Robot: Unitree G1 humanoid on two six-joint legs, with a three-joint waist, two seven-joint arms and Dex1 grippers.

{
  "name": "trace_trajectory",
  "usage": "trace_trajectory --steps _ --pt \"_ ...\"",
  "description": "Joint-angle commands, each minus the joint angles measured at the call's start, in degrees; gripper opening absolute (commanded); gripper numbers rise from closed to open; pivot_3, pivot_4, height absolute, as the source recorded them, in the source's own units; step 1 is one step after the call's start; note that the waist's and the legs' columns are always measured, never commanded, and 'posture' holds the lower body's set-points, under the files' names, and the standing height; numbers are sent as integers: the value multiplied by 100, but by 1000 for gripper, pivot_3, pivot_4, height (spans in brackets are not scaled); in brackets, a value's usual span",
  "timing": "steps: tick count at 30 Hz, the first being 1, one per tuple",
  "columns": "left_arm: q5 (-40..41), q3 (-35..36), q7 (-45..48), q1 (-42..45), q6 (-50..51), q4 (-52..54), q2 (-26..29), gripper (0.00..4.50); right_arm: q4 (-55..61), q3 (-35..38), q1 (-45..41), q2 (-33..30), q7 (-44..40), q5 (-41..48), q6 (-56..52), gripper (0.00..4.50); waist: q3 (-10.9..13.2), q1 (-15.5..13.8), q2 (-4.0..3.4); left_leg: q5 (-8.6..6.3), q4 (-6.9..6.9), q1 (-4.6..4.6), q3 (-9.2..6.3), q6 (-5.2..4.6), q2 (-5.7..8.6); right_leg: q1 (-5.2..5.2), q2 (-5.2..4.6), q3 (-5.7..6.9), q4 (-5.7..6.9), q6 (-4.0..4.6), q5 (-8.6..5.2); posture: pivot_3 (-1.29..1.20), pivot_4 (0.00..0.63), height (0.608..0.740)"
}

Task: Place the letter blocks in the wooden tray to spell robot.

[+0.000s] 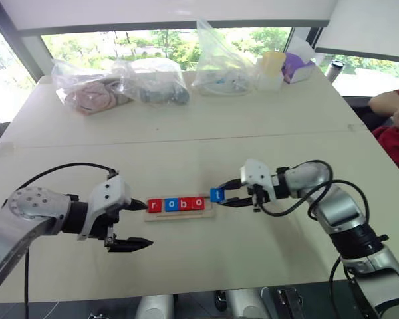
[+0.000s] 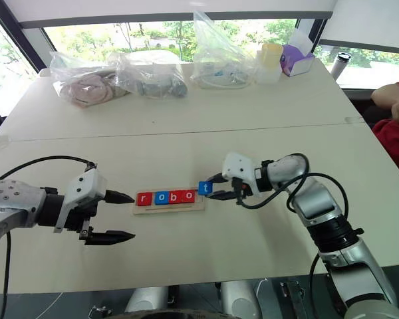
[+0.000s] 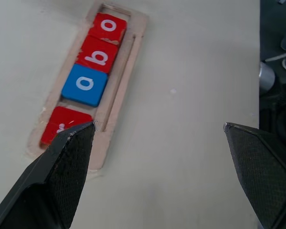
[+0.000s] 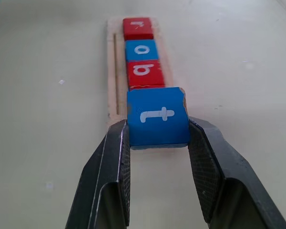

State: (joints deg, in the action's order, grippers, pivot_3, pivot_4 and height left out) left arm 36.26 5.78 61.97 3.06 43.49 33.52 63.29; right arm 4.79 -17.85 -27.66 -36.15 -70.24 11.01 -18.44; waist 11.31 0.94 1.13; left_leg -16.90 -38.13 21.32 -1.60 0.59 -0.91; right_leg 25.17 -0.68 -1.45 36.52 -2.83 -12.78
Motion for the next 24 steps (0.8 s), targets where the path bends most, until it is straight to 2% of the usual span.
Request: trace_trajectory --steps 1,9,24 --pt "31 145 -87 22 -15 48 -50 4500 -84 -221 -85 -61 -30 -328 258 1122 0 -3 1 0 0 1 3 0 0 0 -1 0 -4 -1 1 0 150 740" --pt "-43 10 -241 -81 -67 84 -181 4500 -671 -379 -353 19 26 -709 692 1122 -1 7 1 0 0 2 4 0 -1 0 4 0 -9 21 16 0 150 740" --pt "-194 -130 -347 -85 -129 73 -317 4500 -773 -493 -465 358 -40 -790 664 1122 -1 20 1 0 1 -1 3 0 -3 0 7 0 -5 23 18 0 150 740"
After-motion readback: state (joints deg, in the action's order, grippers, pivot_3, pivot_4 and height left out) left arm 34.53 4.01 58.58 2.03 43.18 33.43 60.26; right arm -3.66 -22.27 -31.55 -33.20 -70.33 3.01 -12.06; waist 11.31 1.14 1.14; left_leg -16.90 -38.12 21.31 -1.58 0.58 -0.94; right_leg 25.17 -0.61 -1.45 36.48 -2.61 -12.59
